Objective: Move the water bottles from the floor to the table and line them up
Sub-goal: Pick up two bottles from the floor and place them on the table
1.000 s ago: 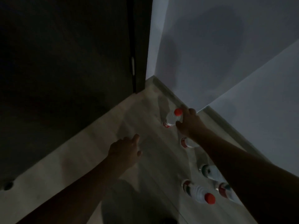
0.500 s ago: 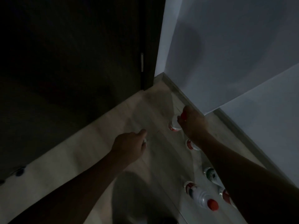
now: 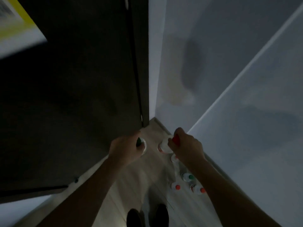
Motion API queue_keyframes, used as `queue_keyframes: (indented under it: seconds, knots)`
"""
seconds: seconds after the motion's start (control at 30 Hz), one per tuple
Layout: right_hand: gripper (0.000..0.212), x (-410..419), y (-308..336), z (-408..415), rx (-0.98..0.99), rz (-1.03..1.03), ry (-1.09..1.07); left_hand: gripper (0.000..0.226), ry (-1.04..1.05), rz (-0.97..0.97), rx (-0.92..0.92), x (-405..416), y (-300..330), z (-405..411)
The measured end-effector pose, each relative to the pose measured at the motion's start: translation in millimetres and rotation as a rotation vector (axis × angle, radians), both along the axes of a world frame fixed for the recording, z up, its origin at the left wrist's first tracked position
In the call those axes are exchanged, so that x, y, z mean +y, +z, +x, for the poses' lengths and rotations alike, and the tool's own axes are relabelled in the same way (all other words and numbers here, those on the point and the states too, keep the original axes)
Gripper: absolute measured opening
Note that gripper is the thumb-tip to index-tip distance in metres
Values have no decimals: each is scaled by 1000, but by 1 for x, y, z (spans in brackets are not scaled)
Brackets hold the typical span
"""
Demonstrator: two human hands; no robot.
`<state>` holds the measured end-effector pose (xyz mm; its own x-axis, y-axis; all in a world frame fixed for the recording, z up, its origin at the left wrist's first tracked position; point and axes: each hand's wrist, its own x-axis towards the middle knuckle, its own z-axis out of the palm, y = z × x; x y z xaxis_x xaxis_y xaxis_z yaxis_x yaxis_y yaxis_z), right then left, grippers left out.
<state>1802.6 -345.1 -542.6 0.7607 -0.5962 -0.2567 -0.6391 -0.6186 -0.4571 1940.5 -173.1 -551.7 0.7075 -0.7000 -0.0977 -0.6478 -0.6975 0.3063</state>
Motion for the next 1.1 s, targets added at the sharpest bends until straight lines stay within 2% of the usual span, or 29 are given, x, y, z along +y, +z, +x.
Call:
queue_keyframes:
  seconds: [0.1, 0.17, 0.33, 0.5, 0.63, 0.9, 1.1]
  knots:
    - [19, 10, 99, -24, -123, -35, -76, 19, 78, -83, -21, 12, 104, -22]
    - [22, 18, 144, -41, -199, -31, -128, 20, 123, -215, -20, 19, 153, -41]
    - [21, 28, 197, -70, -361, -52, -260, 16, 165, -517, 8, 19, 219, -75]
    - [20, 36, 214, -102, -428, -37, -362, 14, 146, -679, 80, 10, 246, -99]
    - [22, 37, 223, -123, -427, -74, -488, 14, 80, -685, 159, -4, 254, -104]
    - [20, 55, 228, -183, -451, -176, -813, 12, -172, -714, 281, -47, 249, -125]
    - [20, 80, 235, -250, -429, -228, -1036, 14, -451, -701, 318, -75, 257, -183]
